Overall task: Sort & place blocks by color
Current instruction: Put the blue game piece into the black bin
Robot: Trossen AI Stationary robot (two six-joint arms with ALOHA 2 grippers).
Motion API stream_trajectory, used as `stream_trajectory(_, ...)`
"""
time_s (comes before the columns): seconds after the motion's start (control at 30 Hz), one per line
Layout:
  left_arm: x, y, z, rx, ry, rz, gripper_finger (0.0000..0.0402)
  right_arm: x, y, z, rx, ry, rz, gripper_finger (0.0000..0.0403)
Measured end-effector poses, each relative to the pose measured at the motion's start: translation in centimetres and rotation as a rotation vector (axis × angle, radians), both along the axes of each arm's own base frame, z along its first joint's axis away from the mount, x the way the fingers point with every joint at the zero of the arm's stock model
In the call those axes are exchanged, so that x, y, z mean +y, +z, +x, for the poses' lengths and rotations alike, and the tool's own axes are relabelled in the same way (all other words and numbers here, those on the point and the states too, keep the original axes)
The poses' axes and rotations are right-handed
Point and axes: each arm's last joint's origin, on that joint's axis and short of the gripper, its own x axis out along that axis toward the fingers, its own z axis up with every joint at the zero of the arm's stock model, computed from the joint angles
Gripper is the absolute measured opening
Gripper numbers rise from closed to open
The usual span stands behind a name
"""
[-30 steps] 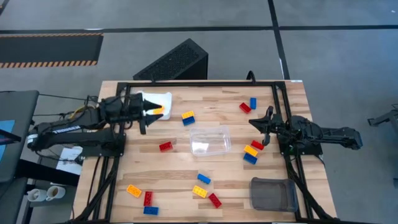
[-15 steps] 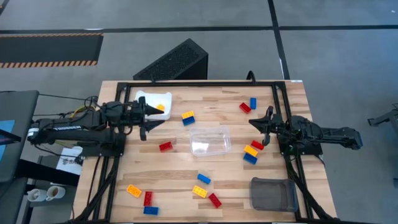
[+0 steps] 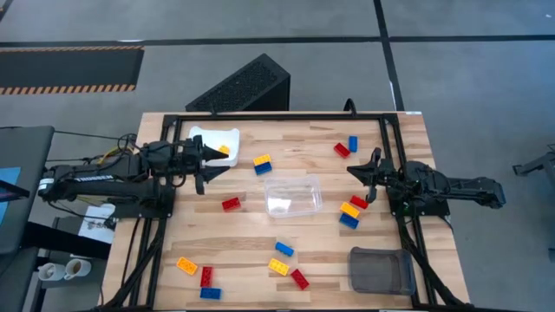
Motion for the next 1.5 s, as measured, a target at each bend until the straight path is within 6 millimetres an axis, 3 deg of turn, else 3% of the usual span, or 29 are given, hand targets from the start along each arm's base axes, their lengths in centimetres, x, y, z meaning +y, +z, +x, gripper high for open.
stream_trajectory(0.63, -0.3, 0.5, 0.1, -0.06, -0.027, -0.049, 0.0189, 0.0, 0.0, 0.0, 0.0, 0.0, 0.0, 0.0043)
stream_trajectory(0.87, -1.6, 0.5, 0.2, -0.06, -0.137, -0.062, 0.0189, 0.0, 0.0, 0.0, 0.0, 0.0, 0.0, 0.0043)
stream_trajectory(1.5, -4.2, 0.5, 0.1, -0.053, -0.22, -0.005, 0.0153, 0.0, 0.0, 0.0, 0.0, -0.001, 0.0, 0.0043)
